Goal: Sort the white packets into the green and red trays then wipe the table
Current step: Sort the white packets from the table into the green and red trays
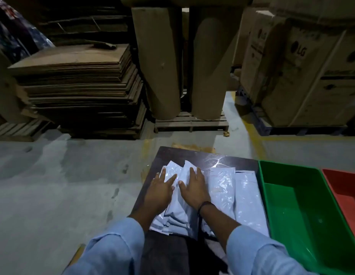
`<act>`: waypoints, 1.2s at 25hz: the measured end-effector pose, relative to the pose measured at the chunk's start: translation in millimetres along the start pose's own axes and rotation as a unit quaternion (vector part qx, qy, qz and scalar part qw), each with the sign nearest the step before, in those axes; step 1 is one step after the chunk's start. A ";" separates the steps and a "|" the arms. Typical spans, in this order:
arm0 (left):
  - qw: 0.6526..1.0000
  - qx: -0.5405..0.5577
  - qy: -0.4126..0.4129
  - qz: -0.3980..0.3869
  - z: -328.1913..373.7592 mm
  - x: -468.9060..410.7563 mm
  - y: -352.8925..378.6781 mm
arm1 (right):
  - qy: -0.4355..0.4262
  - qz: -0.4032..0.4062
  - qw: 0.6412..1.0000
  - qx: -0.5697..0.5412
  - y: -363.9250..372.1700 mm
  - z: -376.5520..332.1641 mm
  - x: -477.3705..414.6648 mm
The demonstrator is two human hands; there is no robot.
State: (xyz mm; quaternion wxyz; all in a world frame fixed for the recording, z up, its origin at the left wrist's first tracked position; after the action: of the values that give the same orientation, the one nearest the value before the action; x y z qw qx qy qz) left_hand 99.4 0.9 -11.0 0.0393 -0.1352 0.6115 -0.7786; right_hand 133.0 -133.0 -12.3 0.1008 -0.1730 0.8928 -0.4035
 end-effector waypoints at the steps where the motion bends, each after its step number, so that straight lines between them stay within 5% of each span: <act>1: 1.000 -0.004 0.005 -0.013 -4.0 -3.0 7.1 | 0.010 0.003 1.000 0.014 3.1 0.9 -1.8; 19: 0.993 0.105 0.059 -0.019 -18.1 -3.8 42.4 | 0.081 -0.007 0.995 0.060 28.8 21.9 2.5; 30: 0.984 0.175 -0.020 -0.002 -33.7 -10.9 4.7 | 0.032 0.107 0.994 0.004 -18.5 -13.8 -10.0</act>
State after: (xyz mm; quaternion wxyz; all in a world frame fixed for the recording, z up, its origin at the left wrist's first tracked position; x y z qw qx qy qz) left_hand 100.6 34.0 -24.5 0.0730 -0.1428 0.4647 -0.8708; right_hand 142.0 -131.1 11.1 0.1155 -0.0632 0.9072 -0.3997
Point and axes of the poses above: each hand's wrist, its own x-axis away from the middle knuckle, its own y-axis out of the palm, z = x × y, the point moved 10 cm from there along -x, towards the middle knuckle, and after that the axes turned 13 degrees about -y, right-handed, at the moved point
